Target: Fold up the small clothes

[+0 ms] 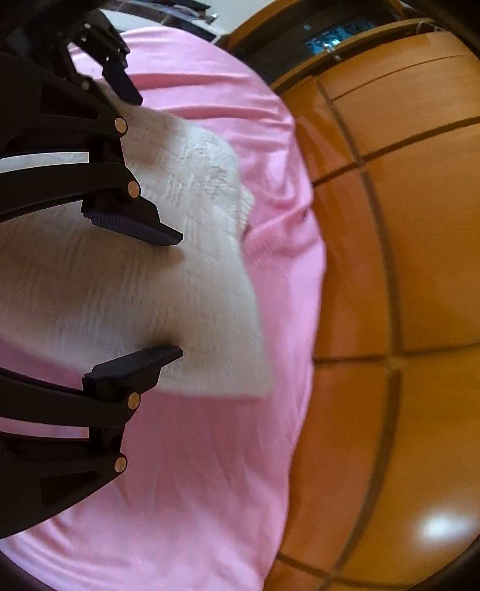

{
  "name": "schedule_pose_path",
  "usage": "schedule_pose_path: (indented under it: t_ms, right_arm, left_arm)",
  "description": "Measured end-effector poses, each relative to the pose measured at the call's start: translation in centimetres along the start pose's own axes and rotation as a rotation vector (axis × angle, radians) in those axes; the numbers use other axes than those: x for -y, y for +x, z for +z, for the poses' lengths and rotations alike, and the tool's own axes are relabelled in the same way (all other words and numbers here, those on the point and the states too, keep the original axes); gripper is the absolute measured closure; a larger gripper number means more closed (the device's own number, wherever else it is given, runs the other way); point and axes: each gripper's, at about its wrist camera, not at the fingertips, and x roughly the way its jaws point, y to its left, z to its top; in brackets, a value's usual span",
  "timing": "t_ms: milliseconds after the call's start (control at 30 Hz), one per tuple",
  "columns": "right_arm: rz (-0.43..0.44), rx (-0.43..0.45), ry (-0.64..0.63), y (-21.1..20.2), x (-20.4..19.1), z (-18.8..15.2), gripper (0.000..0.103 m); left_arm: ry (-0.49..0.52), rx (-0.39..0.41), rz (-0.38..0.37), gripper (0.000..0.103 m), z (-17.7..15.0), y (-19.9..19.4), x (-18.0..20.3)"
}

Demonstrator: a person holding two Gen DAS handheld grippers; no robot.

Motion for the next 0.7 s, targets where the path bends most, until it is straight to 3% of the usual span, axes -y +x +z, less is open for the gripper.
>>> schedule_pose_path:
  t_ms: [67, 200, 300, 367, 467, 533, 700]
  right_arm:
    - [0.009, -0.035, -0.006, 1.8, -1.3, -0.6, 0.048]
    - [-0.094, -0.008, -0.115, 3.3, -4.4, -1.5, 0.045]
    - [-0.060, 0.001, -0.086, 2.7, -3.4, -1.3, 0.042]
    - [-0.002, 0.014, -0.053, 1.5, -2.2, -1.1, 0.035]
    - [0.102, 0.056, 0.067, -1.5, 1.4, -1.4, 0.023]
    - [0.170, 0.062, 0.164, -3.1, 4.8, -2.6, 0.020]
    - [0.318, -0.059, 0.286, -1.2, 8.6, -6.0, 0.020]
  left_arm:
    - [-0.017, -0.015, 0.005, 0.062, -0.6, 0.8, -0.8]
    - [-0.083, -0.006, -0.003, 0.059, -1.6, 1.3, -2.6]
    - [-0.113, -0.001, -0.011, 0.047, -1.7, 1.2, -3.2]
    - [-0.117, 0.000, 0.005, 0.030, -1.7, 1.4, -3.4]
    - [-0.124, -0.014, -0.037, 0.030, -1.7, 1.7, -4.1]
    - [-0.115, -0.017, -0.080, 0.030, -1.5, 2.2, -4.5]
    - [-0.179, -0.058, -0.247, 0.032, -1.5, 3.7, -6.6]
